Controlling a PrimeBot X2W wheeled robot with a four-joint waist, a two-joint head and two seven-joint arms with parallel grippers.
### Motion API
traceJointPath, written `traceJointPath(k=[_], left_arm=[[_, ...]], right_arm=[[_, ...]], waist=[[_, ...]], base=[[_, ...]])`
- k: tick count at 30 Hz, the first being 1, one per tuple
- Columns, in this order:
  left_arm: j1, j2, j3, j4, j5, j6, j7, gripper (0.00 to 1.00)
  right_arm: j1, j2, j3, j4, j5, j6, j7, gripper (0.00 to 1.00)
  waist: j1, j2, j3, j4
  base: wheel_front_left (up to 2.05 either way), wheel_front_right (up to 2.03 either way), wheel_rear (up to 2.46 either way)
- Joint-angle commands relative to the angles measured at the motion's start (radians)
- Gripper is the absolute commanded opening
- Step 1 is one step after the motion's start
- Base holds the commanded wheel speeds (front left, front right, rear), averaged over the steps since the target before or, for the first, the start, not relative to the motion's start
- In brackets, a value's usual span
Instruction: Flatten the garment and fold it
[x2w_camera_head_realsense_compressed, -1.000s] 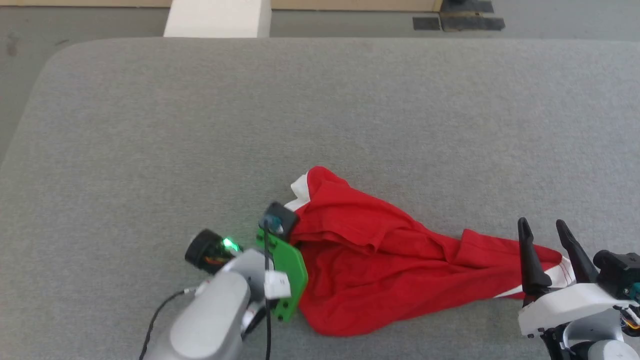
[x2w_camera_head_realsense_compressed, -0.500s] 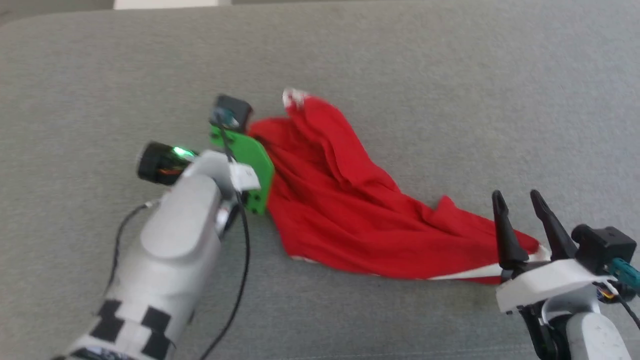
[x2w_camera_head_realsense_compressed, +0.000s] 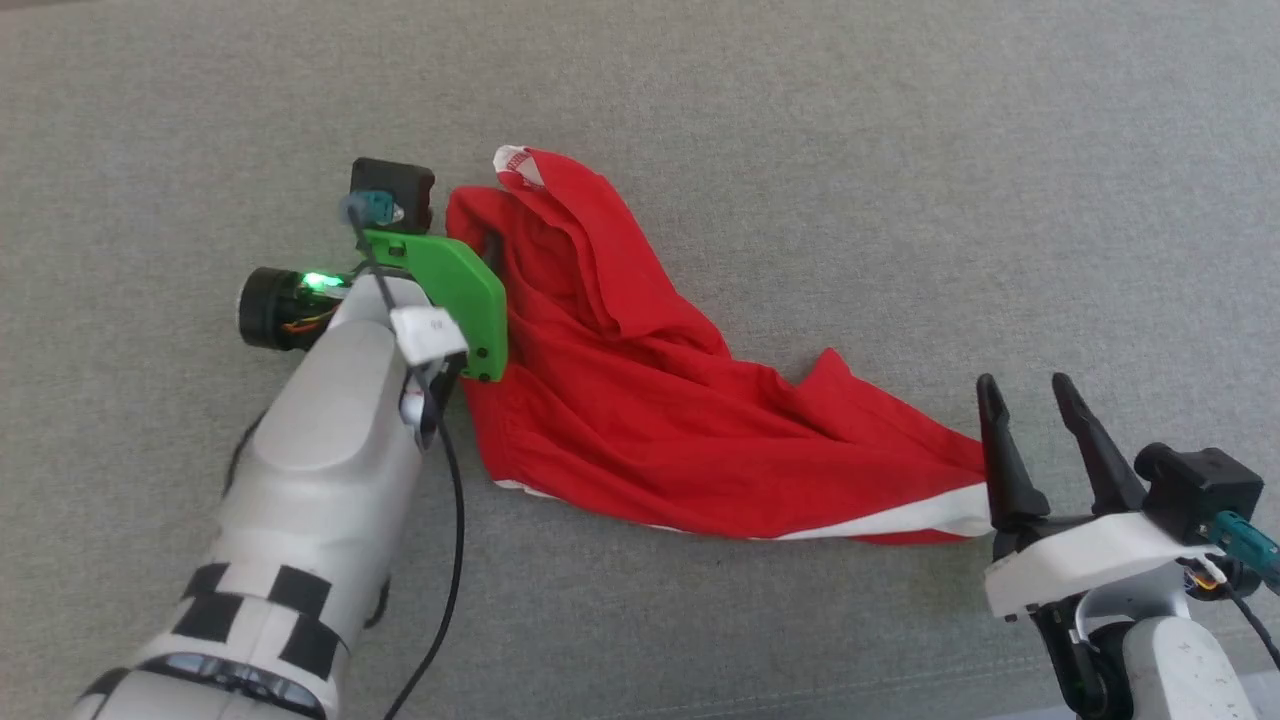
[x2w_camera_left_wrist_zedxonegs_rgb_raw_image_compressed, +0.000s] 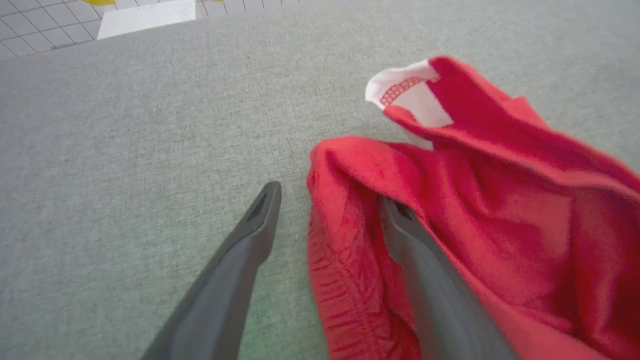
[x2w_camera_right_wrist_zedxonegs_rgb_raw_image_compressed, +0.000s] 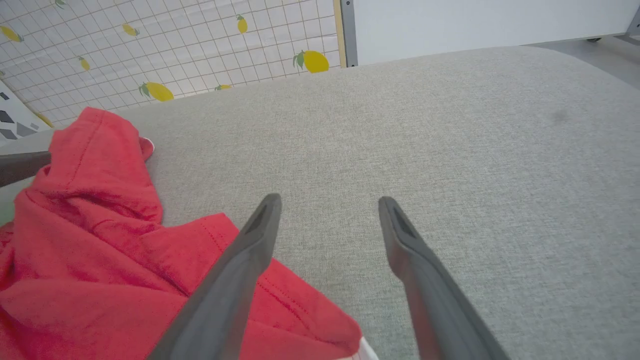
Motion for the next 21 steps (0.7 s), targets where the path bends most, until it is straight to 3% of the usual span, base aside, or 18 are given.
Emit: traceJointPath(k=[1, 7, 17, 21], left_arm=[[0.019, -0.008, 0.008, -0.005, -0.013, -0.01, -0.058, 1.0], [0.121, -0.041, 0.049, -0.081, -0.077, -0.041, -0.259, 1.0], [0.519, -0.019, 0.1, -0.547, -0.039, -0.077, -0.281, 1.0], [0.656, 0.006, 0.095, -0.615, -0.02, -0.083, -0.281, 1.0]], right_arm=[[0.002, 0.001, -0.005, -0.002, -0.003, -0.002, -0.009, 1.0], [0.022, 0.001, -0.031, -0.024, -0.012, -0.002, -0.012, 1.0], [0.087, 0.001, -0.074, -0.071, -0.022, -0.002, 0.009, 1.0], [0.102, 0.001, -0.08, -0.078, -0.018, -0.002, 0.016, 1.0]], waist=[[-0.0001, 0.0, -0.042, 0.037], [-0.0001, 0.0, -0.117, 0.095], [-0.0001, 0.0, -0.194, 0.158], [-0.0001, 0.0, -0.205, 0.161]], base=[[0.0, 0.0, 0.0], [0.0, 0.0, 0.0], [0.0, 0.0, 0.0], [0.0, 0.0, 0.0]])
